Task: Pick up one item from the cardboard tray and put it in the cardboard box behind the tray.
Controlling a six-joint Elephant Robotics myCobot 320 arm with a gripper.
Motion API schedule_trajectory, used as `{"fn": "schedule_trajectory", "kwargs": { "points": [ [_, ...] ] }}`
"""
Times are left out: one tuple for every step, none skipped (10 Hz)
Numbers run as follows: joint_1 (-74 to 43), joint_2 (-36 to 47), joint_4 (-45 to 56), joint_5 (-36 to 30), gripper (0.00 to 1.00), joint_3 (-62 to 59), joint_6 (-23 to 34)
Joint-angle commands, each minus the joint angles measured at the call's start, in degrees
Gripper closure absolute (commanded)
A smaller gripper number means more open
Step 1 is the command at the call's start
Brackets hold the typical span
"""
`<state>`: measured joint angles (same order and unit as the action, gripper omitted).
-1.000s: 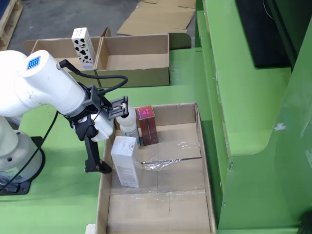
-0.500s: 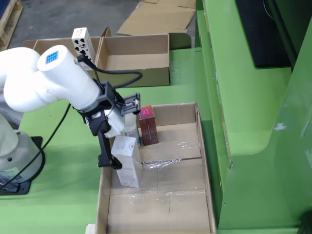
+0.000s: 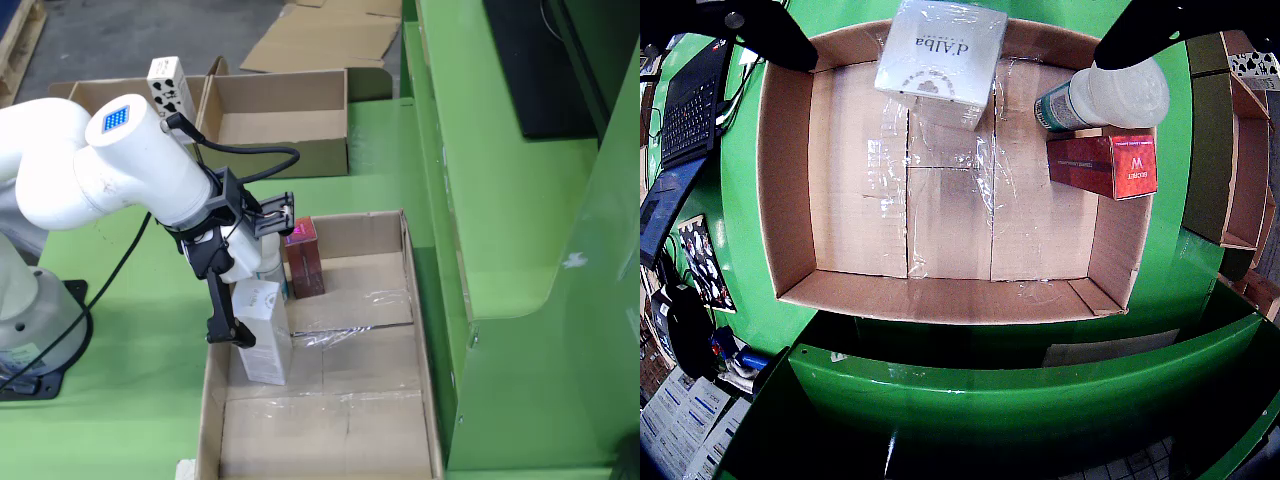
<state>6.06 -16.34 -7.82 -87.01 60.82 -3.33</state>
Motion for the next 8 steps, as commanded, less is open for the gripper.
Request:
{"fn": "schedule_trajectory", "kwargs": {
  "points": [
    [0.3, 1.2, -0.6, 0.3, 0.00, -1.9, -0.1],
    [0.3, 1.2, -0.6, 0.3, 0.00, -1.9, -0.1],
    [0.3, 1.2, -0.6, 0.3, 0.00, -1.9, -0.1],
    [0.3, 1.2, -0.6, 0.3, 0.00, -1.9, -0.1],
    [-0.5, 0.8, -3.1, -0.8, 0.00, 0.7, 0.6],
    [-0.5, 0.8, -3.1, -0.8, 0.00, 0.7, 0.6],
    [-0.9, -0.2, -4.3, -1.5, 0.00, 2.9, 0.8],
    [-0.9, -0.2, -4.3, -1.5, 0.00, 2.9, 0.8]
  ]
}}
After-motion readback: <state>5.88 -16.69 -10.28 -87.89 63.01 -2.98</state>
